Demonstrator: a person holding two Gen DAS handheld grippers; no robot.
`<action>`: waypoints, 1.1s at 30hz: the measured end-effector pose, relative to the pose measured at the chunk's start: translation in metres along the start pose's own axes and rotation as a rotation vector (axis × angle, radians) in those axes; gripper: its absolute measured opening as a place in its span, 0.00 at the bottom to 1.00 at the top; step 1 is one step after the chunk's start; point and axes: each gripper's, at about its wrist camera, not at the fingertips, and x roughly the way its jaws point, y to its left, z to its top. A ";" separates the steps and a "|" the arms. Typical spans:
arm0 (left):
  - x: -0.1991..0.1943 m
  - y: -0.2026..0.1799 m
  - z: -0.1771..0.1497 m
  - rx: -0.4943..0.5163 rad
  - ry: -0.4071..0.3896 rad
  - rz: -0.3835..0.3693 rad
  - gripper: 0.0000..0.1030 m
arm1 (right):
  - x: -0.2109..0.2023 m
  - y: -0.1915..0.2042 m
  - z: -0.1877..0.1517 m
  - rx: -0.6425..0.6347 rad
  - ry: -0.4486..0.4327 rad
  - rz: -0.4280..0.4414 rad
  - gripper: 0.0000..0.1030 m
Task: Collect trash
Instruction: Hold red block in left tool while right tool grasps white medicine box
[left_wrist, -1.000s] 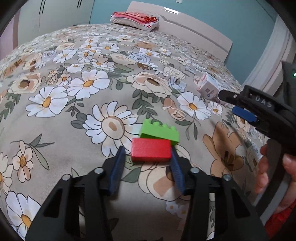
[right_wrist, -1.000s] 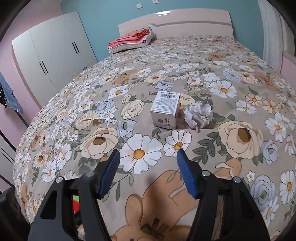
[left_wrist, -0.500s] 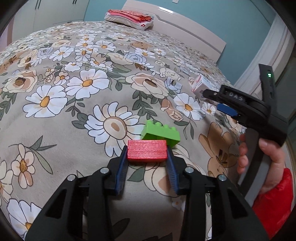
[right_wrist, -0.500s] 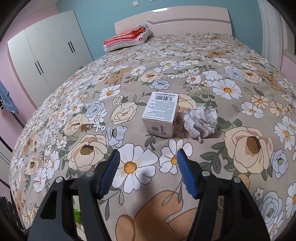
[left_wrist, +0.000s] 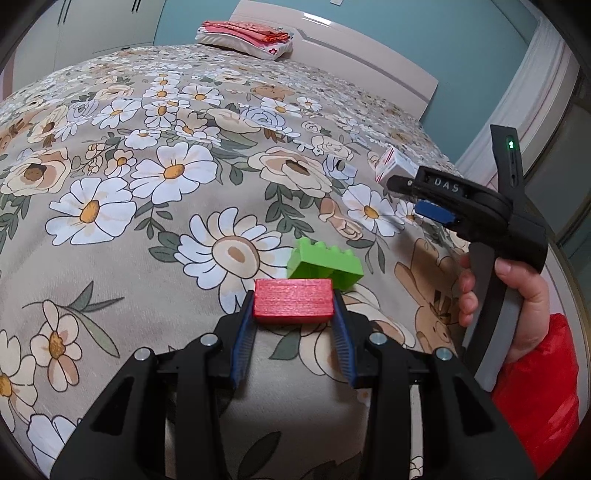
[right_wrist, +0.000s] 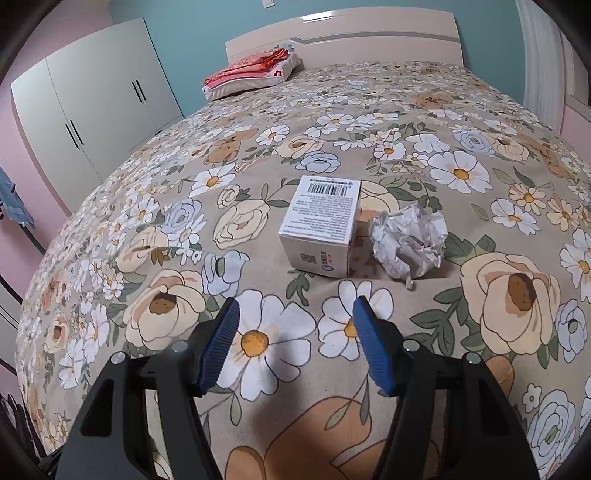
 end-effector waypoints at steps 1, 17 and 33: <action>0.000 0.000 0.000 0.000 -0.001 0.000 0.39 | 0.001 -0.002 0.002 0.009 0.003 0.010 0.64; 0.004 0.000 0.002 0.015 0.016 -0.004 0.39 | 0.048 -0.004 0.041 0.111 0.042 0.036 0.64; 0.004 0.004 0.003 0.030 0.022 -0.008 0.39 | 0.073 -0.024 0.078 0.038 0.055 -0.095 0.64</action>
